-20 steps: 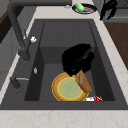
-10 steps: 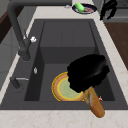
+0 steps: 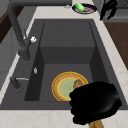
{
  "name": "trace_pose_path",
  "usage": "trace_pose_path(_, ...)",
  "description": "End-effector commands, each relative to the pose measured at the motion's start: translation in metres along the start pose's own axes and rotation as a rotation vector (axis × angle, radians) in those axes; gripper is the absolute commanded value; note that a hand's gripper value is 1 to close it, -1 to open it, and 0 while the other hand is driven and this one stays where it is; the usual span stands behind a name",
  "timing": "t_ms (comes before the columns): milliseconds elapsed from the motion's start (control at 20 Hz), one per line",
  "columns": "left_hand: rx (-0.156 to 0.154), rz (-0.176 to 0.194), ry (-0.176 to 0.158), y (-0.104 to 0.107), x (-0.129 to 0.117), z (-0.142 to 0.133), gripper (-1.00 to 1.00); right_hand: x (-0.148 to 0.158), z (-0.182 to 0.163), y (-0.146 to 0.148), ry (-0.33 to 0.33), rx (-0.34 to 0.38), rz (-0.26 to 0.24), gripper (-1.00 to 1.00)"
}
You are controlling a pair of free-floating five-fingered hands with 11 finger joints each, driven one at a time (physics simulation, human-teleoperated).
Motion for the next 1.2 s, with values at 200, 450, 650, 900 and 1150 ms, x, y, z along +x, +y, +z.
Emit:
trace_pose_path(200, -0.004, -0.006, -0.009, -0.003, -0.007, 0.064, 1.0, 0.0, 0.0, 0.0, 0.0, 0.0, 0.0, 0.0)
trace_pose_path(450, 0.002, -0.007, -0.019, -0.013, -0.016, 0.104, 1.0, 0.0, 0.0, 0.0, 0.0, 0.0, 0.0, 0.0)
trace_pose_path(650, 0.058, -0.008, -0.027, -0.041, -0.031, 0.136, 1.0, 0.0, 0.0, 0.0, 0.0, 0.0, 0.0, 0.0)
trace_pose_path(900, 0.06, 0.001, -0.032, -0.07, -0.048, 0.176, 1.0, 0.0, 0.0, 0.0, 0.0, 0.0, 0.0, 0.0)
trace_pose_path(1150, 0.168, 0.019, -0.074, -0.086, -0.075, 0.212, 1.0, 0.0, 0.0, 0.0, 0.0, 0.0, 0.0, 0.0)
